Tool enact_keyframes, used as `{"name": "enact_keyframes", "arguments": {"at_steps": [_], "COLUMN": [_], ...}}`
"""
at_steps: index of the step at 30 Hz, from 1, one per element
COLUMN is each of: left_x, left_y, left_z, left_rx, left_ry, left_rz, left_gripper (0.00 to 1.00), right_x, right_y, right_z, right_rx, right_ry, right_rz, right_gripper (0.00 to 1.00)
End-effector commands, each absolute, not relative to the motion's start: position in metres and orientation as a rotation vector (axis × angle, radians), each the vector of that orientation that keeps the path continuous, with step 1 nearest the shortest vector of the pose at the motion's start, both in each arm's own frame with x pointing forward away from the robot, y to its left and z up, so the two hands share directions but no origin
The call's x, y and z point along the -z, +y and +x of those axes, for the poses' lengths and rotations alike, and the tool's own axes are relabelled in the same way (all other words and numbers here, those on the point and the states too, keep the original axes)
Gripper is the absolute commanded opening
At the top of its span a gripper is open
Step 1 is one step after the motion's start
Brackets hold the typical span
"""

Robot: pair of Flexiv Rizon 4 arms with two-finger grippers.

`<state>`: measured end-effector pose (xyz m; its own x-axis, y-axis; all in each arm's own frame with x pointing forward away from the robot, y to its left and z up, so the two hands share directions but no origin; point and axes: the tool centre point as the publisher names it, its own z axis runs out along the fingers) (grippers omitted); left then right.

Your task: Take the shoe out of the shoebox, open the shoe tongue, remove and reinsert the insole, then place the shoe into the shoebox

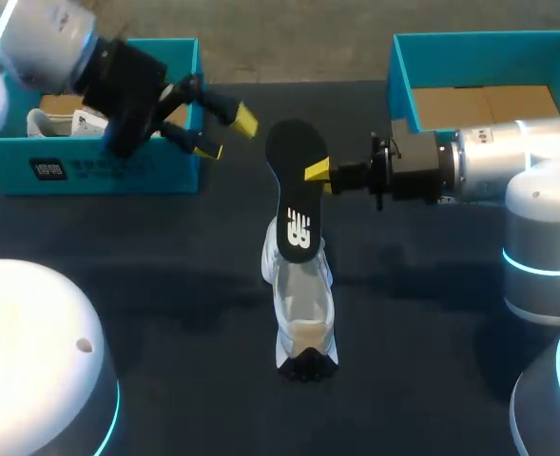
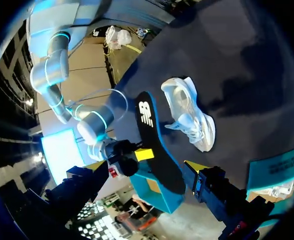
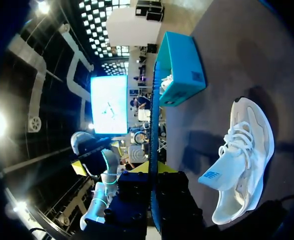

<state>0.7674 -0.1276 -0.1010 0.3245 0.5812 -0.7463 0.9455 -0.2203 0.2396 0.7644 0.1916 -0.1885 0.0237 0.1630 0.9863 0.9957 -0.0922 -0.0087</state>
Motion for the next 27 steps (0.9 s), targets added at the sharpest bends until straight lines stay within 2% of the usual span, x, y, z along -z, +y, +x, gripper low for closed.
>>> {"name": "enact_keyframes", "arguments": {"at_steps": [1, 12, 27], "left_x": [0.076, 0.058, 0.054], "left_y": [-0.152, -0.173, -0.2], "left_z": [0.791, 0.811, 0.818], "left_rx": [0.516, 0.253, 0.273], "left_ry": [1.619, 1.883, 2.093], "left_rz": [2.172, 2.347, 2.48], "left_gripper": [1.0, 1.0, 1.0], "right_x": [0.187, 0.187, 0.187], "right_y": [0.192, 0.192, 0.192], "right_z": [0.763, 0.763, 0.763], "right_rx": [1.178, 1.178, 1.178], "right_ry": [-1.275, -1.275, -1.275], "right_rz": [-1.413, -1.413, -1.413], "right_gripper": [0.0, 0.0, 0.0]}}
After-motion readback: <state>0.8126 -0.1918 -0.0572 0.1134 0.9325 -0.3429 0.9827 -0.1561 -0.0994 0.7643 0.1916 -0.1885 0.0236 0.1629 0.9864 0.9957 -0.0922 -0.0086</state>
